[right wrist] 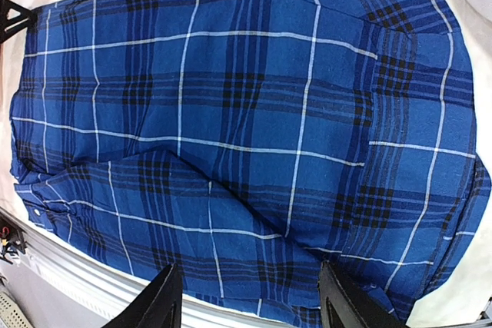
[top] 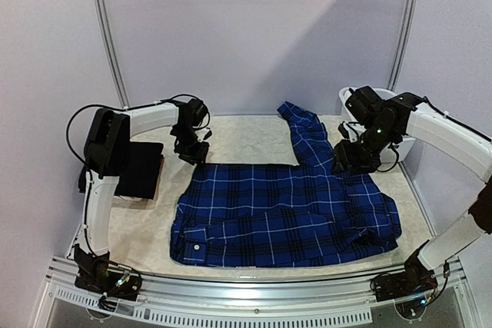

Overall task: Fold and stack the mixed laundry pile
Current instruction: Pick up the 1/3-folded shirt from the center of the board.

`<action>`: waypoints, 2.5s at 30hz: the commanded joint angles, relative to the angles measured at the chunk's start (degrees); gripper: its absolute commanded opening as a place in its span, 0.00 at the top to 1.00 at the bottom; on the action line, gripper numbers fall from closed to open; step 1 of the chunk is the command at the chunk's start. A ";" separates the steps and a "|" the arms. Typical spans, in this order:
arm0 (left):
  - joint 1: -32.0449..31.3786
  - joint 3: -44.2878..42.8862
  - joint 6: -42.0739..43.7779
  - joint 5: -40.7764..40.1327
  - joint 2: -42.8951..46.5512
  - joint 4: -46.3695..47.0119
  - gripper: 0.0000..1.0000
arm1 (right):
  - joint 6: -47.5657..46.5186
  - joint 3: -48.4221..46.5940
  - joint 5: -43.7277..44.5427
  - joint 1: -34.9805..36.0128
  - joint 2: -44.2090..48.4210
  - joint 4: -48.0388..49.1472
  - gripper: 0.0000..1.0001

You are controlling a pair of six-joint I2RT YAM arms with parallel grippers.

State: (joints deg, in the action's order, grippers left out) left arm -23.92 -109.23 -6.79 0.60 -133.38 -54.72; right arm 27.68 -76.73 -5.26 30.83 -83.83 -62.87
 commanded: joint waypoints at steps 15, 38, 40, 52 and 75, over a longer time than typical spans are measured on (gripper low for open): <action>1.86 2.62 0.12 1.84 -0.81 0.41 1.00 | -1.67 -5.88 -1.26 -1.38 -6.15 0.56 0.39; 2.21 20.21 -0.54 -6.79 15.28 2.14 1.00 | -11.49 -32.50 -4.44 -13.33 -36.52 3.57 0.27; 2.23 19.30 -0.76 -6.56 14.72 1.58 1.00 | -13.16 -35.04 -3.68 -14.83 -40.22 3.01 0.29; 2.53 13.44 -0.46 -6.28 9.48 -1.48 1.00 | -23.70 -45.76 -0.79 -18.35 -54.92 0.57 0.32; 6.04 8.53 2.52 -7.20 5.50 -5.34 1.00 | -25.47 -48.35 -14.05 -18.43 -62.24 4.28 0.52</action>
State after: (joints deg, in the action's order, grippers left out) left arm -18.31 -98.52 -5.28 -6.72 -125.78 -58.85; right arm 2.15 -124.73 -13.74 12.47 -142.69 -59.88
